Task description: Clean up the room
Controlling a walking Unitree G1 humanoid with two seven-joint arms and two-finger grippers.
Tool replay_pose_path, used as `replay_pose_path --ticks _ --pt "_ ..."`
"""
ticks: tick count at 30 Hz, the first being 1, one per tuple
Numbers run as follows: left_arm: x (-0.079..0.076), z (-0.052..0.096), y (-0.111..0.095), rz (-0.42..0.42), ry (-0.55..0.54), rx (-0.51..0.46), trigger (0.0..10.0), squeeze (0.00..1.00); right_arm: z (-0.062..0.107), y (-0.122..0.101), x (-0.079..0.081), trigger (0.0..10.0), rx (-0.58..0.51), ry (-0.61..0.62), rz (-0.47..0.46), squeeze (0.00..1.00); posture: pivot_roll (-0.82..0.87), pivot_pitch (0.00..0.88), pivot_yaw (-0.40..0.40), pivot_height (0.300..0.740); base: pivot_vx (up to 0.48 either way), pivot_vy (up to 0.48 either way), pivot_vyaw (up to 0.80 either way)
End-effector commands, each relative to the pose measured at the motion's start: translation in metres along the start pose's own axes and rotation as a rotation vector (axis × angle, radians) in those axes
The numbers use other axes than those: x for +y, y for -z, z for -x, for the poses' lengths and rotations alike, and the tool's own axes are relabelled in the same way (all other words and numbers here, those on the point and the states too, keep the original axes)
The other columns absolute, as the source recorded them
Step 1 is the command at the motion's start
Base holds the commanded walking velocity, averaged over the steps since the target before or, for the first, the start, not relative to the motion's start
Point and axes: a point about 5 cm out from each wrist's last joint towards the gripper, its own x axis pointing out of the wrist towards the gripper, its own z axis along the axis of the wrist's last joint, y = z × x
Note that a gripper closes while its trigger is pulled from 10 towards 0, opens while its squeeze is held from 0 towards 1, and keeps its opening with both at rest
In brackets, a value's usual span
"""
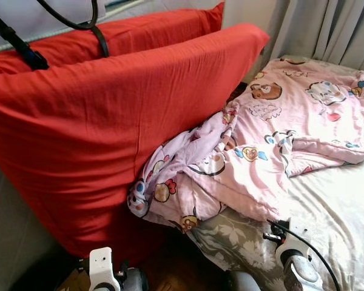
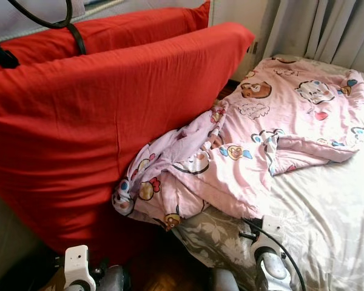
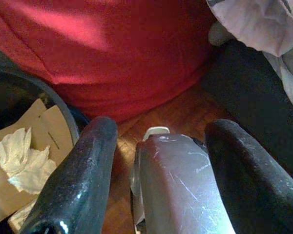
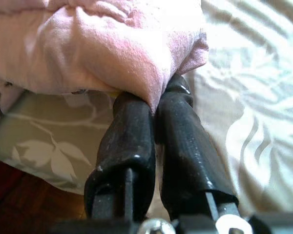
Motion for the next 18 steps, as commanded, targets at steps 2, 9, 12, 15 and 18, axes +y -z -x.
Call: replay_pose_path --ticks 2,9,12,15,18 --pt "0.003 0.0 0.004 -0.008 -0.016 0.029 10.0 0.0 -0.001 -0.005 -0.002 10.0 -0.022 0.006 -0.011 0.0 -0.09 0.0 -0.007 0.675 0.0 0.0 0.0" --pt "0.006 0.003 0.012 -0.026 -0.019 0.077 10.0 0.0 -0.002 -0.008 0.004 10.0 -0.048 -0.041 0.016 0.0 -0.1 0.0 0.008 0.71 0.0 0.0 0.0" --pt "0.005 0.003 0.013 -0.029 -0.015 0.083 10.0 0.0 -0.001 -0.007 0.006 10.0 -0.049 -0.049 0.025 0.0 -0.1 0.0 0.009 0.715 0.0 0.0 0.0" --pt "0.004 0.005 0.021 -0.032 -0.002 0.126 10.0 0.0 0.0 -0.005 0.009 10.0 -0.048 -0.072 0.04 0.0 -0.1 0.0 0.015 0.74 0.0 0.0 0.0" --pt "0.001 0.007 0.027 -0.009 0.01 0.157 10.0 0.0 0.001 -0.004 0.012 10.0 -0.065 -0.103 0.034 0.0 -0.1 0.0 0.014 0.74 0.0 0.0 0.0"
